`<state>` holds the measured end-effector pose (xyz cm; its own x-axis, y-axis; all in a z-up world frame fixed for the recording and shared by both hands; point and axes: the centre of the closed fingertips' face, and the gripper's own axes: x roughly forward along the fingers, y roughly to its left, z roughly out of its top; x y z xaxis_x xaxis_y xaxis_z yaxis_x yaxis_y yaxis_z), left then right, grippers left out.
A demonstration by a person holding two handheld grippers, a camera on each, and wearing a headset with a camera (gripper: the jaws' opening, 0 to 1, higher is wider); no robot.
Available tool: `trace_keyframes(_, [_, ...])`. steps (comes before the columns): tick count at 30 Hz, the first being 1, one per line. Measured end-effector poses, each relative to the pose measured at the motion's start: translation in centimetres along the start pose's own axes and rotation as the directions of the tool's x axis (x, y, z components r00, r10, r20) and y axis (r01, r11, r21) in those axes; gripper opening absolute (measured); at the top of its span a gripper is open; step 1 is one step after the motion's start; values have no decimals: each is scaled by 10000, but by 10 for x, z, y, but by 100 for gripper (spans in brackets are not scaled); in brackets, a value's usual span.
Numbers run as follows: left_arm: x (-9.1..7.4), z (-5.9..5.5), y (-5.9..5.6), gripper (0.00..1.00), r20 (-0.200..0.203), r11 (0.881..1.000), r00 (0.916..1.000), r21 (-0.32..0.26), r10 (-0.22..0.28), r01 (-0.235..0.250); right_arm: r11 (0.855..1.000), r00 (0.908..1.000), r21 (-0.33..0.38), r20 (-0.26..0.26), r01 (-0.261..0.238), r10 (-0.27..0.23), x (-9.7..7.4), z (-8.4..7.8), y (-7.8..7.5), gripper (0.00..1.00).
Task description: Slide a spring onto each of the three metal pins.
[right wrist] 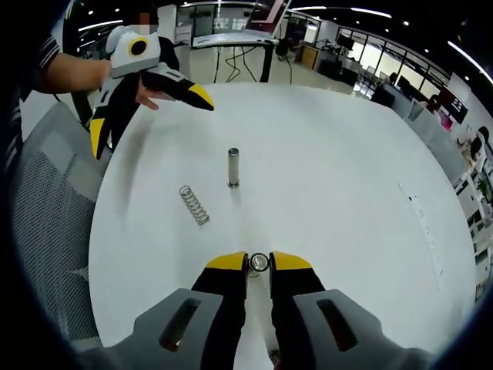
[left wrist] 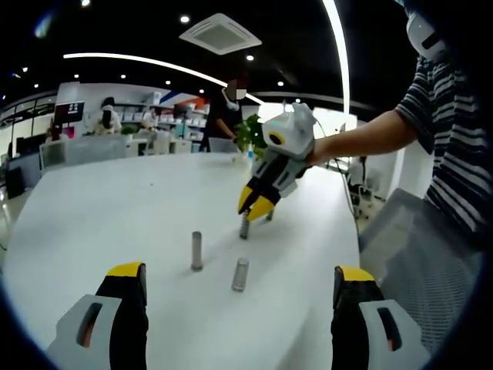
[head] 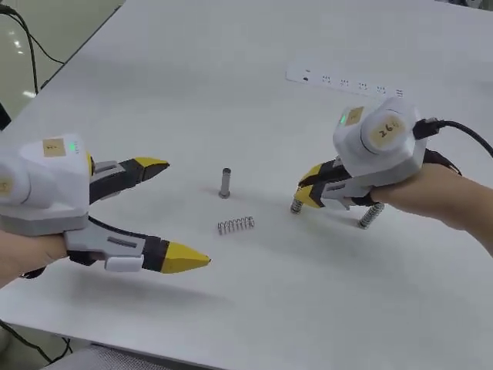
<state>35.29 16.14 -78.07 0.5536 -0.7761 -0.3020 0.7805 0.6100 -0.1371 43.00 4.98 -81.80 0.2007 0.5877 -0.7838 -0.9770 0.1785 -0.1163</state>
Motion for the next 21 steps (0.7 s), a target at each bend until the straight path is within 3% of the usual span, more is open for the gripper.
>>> trace_keyframes(11, [0,1,-1,98,-54,10000,10000,24,-33,33,9999,9998,-129,173,59,-57,-3,4,-1,10])
trace_keyframes(21, [2,7,-1,98,-72,9999,9999,88,-130,130,9998,9990,168,427,106,-113,-13,4,1,11])
